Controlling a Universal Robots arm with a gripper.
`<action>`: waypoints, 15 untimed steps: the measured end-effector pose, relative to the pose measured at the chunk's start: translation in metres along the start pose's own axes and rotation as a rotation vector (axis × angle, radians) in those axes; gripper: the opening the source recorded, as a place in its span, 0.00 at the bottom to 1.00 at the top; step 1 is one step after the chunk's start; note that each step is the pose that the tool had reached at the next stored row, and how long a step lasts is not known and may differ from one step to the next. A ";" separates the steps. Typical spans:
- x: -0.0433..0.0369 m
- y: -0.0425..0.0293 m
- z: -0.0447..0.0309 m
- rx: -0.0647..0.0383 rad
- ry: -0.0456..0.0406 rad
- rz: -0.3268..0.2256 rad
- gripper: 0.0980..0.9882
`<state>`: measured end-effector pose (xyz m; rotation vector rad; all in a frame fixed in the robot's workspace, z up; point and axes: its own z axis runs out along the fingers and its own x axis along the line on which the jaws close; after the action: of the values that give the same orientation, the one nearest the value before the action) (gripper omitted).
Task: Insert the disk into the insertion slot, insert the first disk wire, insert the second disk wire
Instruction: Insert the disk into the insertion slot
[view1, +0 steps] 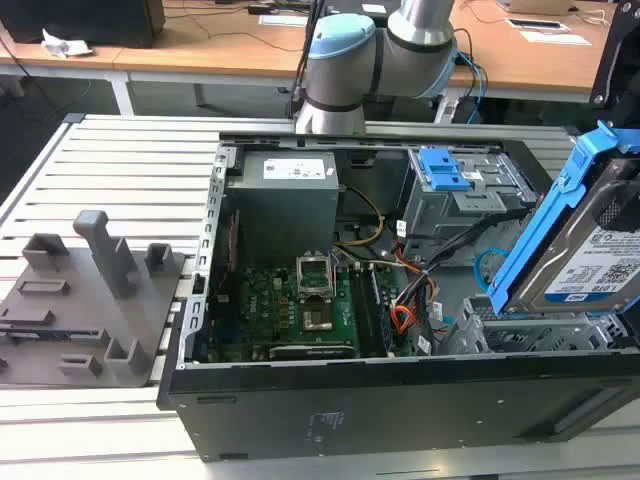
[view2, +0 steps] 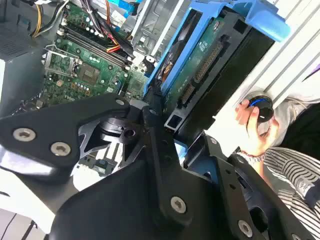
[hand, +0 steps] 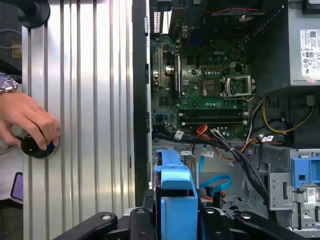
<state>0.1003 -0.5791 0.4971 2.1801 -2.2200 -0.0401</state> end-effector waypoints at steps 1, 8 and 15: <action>0.0000 0.0000 0.0014 0.000 -0.0001 0.000 0.30; 0.0000 -0.0003 0.0084 0.000 0.0000 0.000 0.30; 0.0000 -0.0005 0.0140 0.000 0.0000 0.000 0.30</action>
<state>0.1003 -0.5791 0.4831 2.1800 -2.2200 -0.0401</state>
